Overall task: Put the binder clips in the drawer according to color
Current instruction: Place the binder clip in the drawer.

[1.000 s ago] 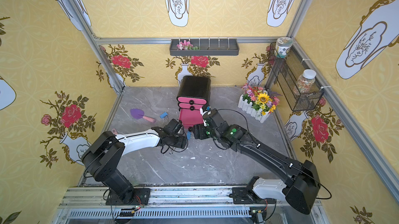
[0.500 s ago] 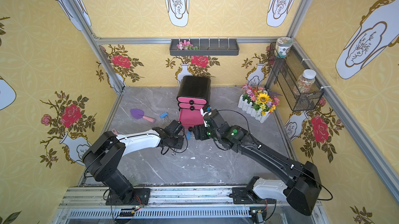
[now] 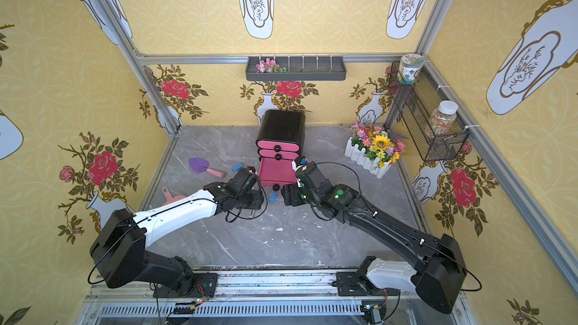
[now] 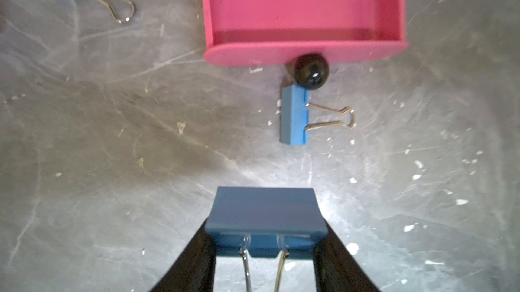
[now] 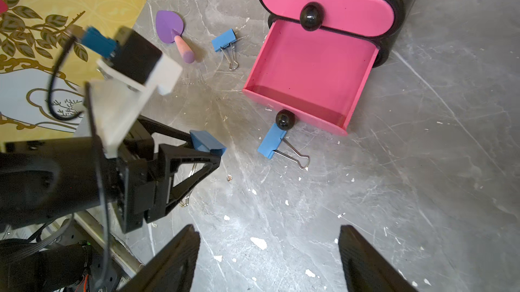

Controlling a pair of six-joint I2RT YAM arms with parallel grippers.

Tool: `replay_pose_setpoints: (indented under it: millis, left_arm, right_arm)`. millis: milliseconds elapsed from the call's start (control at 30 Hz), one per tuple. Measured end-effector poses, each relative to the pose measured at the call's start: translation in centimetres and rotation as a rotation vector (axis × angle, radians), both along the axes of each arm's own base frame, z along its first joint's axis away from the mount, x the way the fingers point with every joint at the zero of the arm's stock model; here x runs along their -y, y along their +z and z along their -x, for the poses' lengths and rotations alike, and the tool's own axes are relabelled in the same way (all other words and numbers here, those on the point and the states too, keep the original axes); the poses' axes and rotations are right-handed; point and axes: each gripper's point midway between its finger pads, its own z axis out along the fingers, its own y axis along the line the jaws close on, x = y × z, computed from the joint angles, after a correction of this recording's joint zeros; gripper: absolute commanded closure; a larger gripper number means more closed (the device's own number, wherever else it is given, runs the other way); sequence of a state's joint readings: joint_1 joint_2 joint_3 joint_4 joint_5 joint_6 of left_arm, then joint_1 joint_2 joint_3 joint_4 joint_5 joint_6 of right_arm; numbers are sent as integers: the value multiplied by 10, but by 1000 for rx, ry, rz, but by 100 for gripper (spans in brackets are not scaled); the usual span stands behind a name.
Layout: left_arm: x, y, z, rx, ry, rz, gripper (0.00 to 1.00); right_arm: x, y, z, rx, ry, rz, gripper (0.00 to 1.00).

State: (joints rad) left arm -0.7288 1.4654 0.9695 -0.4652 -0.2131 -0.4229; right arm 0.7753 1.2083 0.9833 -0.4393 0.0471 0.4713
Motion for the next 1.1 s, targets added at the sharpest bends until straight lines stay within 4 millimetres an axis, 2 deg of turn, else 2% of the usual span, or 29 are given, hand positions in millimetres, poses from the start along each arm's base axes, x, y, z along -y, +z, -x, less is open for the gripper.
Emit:
replay_pose_setpoints:
  millis: [100,167,233,333,467,600,833,1100]
  left_arm:
    - [9,24,-30,42,57,60,55]
    - [14,30,-52,52,106,99,55]
    - [18,30,-71,43,154,145,55]
    - [20,15,-94,16,245,210,55]
    - [27,-10,-105,-36,335,271,54]
    - [32,-24,-114,-57,417,332,54]
    - [31,-16,-133,-29,533,449,52]
    - [25,-16,-140,-37,645,557,49]
  right_arm:
    - [6,-5,-2,2,-20,1,18]
    - [9,-7,-1,-1,-32,-4,18]
    - [13,-7,-1,-2,-46,-12,18]
    - [19,-1,3,13,-57,-30,18]
    - [30,7,8,38,-88,-55,18]
    - [39,9,13,47,-105,-59,18]
    - [46,-2,17,25,-126,-48,18]
    - [47,-6,18,19,-126,-42,18]
